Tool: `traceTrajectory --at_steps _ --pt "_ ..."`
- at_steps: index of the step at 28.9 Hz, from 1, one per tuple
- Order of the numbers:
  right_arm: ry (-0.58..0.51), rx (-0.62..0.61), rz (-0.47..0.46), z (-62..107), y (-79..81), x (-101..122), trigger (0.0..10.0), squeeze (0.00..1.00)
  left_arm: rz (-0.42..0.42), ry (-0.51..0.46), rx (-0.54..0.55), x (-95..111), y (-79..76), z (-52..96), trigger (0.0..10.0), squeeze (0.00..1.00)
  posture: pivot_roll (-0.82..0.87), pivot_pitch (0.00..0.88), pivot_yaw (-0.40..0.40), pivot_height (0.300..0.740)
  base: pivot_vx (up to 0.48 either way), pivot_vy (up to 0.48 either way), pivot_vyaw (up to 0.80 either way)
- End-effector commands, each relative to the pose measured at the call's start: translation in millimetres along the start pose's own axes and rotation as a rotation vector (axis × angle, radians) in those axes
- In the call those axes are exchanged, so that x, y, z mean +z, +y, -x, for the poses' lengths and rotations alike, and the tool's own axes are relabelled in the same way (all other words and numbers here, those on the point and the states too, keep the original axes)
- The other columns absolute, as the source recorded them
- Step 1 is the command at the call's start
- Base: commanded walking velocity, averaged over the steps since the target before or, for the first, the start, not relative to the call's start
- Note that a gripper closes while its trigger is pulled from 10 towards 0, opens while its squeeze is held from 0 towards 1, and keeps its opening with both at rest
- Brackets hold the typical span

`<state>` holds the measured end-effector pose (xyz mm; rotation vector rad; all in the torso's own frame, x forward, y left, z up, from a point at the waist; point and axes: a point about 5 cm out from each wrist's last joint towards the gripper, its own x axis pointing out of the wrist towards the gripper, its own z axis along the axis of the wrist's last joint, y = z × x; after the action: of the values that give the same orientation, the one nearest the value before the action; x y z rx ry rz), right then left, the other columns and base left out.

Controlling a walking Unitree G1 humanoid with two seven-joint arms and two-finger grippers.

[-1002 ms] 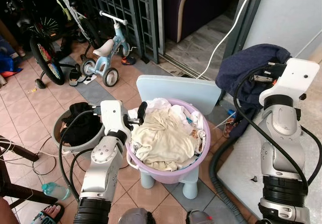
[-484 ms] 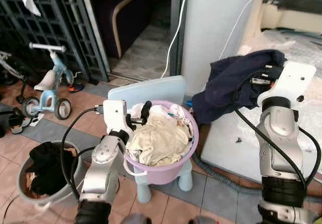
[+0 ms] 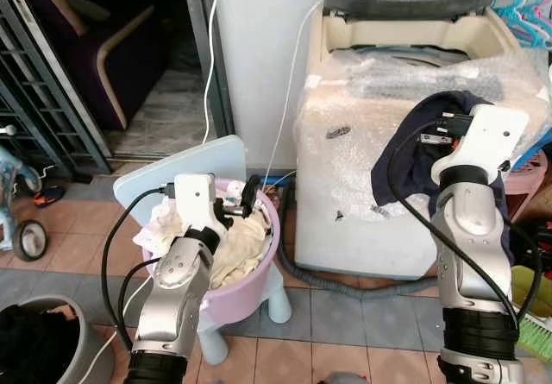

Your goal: Clothes washing

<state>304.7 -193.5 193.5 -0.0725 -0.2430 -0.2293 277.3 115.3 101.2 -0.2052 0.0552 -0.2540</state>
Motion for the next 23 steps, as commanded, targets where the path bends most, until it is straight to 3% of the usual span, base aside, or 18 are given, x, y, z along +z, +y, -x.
traceTrajectory --at_steps 1,10,13,23 --pt "-0.043 0.024 -0.003 1.0 4.1 9 10.0 0.0 -0.006 -0.02 -0.002 5 0.8 -0.4 10.0 0.0 -0.12 0.045 0.058 0.74 0.469 0.0 0.0" --pt "-0.046 0.058 -0.014 3.9 12.9 10 10.0 0.0 -0.008 -0.015 -0.006 3 0.5 -0.6 10.0 0.0 -0.12 0.048 0.064 0.74 0.457 0.0 0.0" --pt "-0.043 0.063 -0.016 4.6 14.5 9 10.0 0.0 -0.008 -0.01 0.005 3 1.4 -0.8 10.0 0.0 -0.12 0.048 0.064 0.74 0.369 -0.301 0.0" --pt "-0.036 0.072 -0.012 4.2 15.8 7 10.0 0.0 -0.01 0.003 0.027 0 4.0 -1.0 10.0 0.0 -0.12 0.045 0.058 0.74 0.0 -0.031 0.0"
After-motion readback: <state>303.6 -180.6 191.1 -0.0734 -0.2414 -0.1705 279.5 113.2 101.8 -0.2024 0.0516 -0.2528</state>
